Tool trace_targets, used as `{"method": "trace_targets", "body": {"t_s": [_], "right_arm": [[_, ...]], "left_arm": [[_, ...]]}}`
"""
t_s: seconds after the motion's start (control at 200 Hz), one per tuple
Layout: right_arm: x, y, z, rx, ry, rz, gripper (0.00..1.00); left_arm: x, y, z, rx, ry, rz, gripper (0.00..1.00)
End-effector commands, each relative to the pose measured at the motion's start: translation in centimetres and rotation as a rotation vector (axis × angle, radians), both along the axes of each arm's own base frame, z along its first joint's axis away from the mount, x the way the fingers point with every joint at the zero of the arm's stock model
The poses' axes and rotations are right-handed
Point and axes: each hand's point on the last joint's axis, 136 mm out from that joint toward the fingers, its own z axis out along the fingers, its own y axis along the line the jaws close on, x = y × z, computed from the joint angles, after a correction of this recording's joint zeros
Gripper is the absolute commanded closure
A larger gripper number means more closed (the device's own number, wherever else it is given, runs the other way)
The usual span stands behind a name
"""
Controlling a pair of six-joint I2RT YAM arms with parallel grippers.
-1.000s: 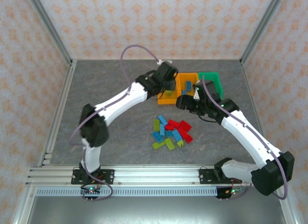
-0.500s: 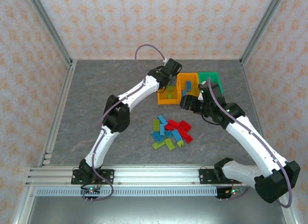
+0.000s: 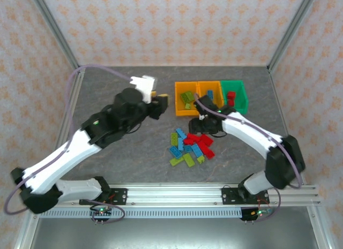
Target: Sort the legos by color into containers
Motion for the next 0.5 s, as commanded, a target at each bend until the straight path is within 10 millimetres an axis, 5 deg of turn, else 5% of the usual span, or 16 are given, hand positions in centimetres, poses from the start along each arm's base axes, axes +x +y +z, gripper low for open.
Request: {"method": "trace_targets", "body": {"t_s": [0.0,0.185,0.495], "right_arm": [[0.5,-0.4,-1.5,-0.158,0.021,0.088,0.35],[0.8,0.8,-4.2,-0.146,0.067,0.117,0.38],[0.7,1.3,-7.3,-0.166,0.151,0.108,0.39]], "left_arm": [[-2.6,5.3,-4.6,0.276,0.096,0.049,0.45],[-4.0,9.8,-6.1,0.516,0.052,0.097,0.35],[-4.9,7.3,-10.4,0.499,0.09,-0.096,0.08]]}}
